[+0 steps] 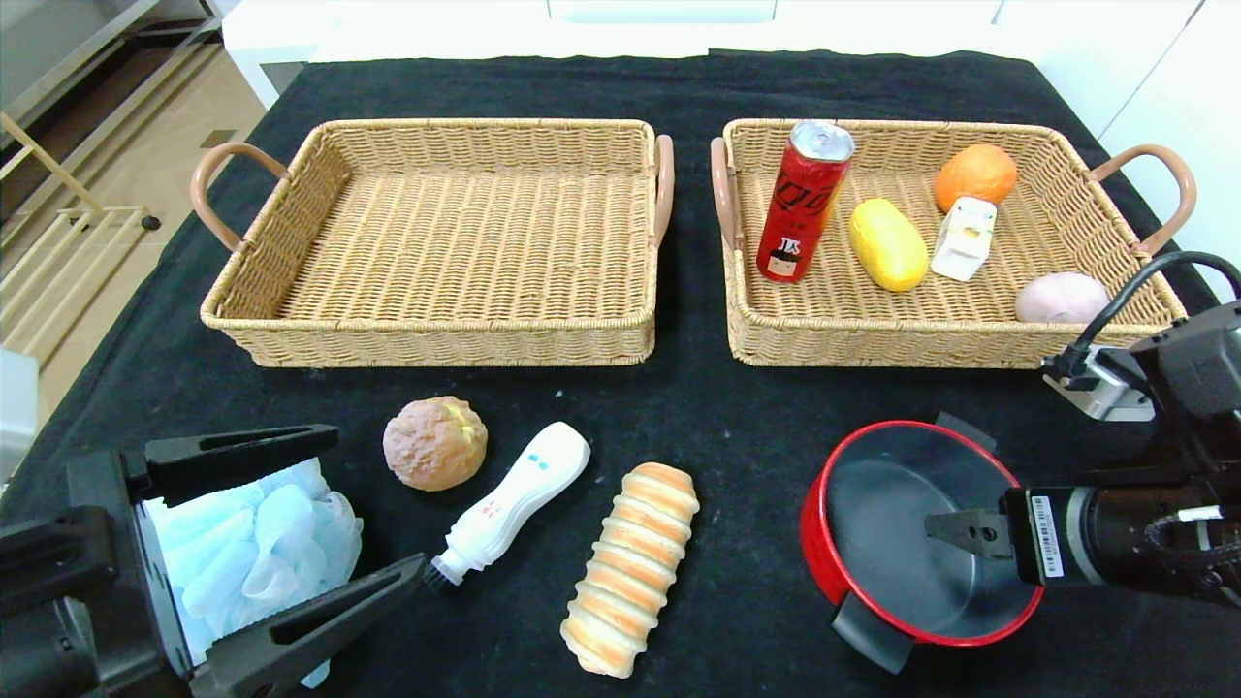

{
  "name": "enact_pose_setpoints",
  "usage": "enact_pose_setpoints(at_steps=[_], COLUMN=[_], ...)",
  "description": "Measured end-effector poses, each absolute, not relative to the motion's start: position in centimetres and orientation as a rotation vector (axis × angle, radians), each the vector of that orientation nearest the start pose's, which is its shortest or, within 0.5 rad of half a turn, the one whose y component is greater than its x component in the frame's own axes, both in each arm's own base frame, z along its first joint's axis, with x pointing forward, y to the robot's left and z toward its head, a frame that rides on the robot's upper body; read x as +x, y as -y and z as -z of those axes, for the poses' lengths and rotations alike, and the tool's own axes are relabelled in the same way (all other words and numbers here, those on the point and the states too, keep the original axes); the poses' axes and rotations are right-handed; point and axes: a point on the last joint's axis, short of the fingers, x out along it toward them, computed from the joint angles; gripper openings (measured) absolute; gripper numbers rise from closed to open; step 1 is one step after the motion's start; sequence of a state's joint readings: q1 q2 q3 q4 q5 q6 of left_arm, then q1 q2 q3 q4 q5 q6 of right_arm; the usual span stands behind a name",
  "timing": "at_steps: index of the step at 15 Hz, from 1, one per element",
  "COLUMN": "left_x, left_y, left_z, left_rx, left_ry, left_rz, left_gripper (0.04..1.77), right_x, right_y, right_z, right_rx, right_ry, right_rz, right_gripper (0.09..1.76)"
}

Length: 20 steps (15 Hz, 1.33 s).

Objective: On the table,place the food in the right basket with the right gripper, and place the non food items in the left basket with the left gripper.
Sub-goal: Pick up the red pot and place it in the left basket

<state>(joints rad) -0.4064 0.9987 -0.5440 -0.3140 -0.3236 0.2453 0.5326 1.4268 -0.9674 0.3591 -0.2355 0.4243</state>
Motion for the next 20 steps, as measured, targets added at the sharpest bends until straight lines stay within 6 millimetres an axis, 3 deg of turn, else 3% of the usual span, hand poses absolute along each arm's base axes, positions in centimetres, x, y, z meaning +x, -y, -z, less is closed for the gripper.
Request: enact_pose_setpoints(at_steps=[6, 9, 13, 14, 20], left_x=[11.4, 11.4, 11.4, 11.4, 11.4], left_y=[5.7, 5.7, 5.7, 5.7, 5.7], left_z=[-23.0, -23.0, -23.0, -23.0, -22.9], left_rx=[0.24, 0.24, 0.24, 0.24, 0.24], left_ry=[-0.046, -0.046, -0.046, -0.047, -0.051], left_rz=[0.742, 0.742, 0.742, 0.742, 0.743], left_gripper=[1.72, 1.72, 1.72, 1.72, 1.72], right_x=[20.0, 20.2, 20.3, 20.3, 20.3], right_y=[-11.3, -11.5, -11.6, -11.6, -11.5], right_z=[-19.8, -19.5, -19.2, -19.2, -19.0], right_rx=[0.075, 0.082, 0.074, 0.08, 0.07], right_ry=[-0.835, -0.849, -0.858, -0.857, -0.865], right_rz=[-0.108, -0.1, -0.099, -0.095, -0.094], right_gripper=[1.68, 1.17, 0.67, 0.2, 0.2])
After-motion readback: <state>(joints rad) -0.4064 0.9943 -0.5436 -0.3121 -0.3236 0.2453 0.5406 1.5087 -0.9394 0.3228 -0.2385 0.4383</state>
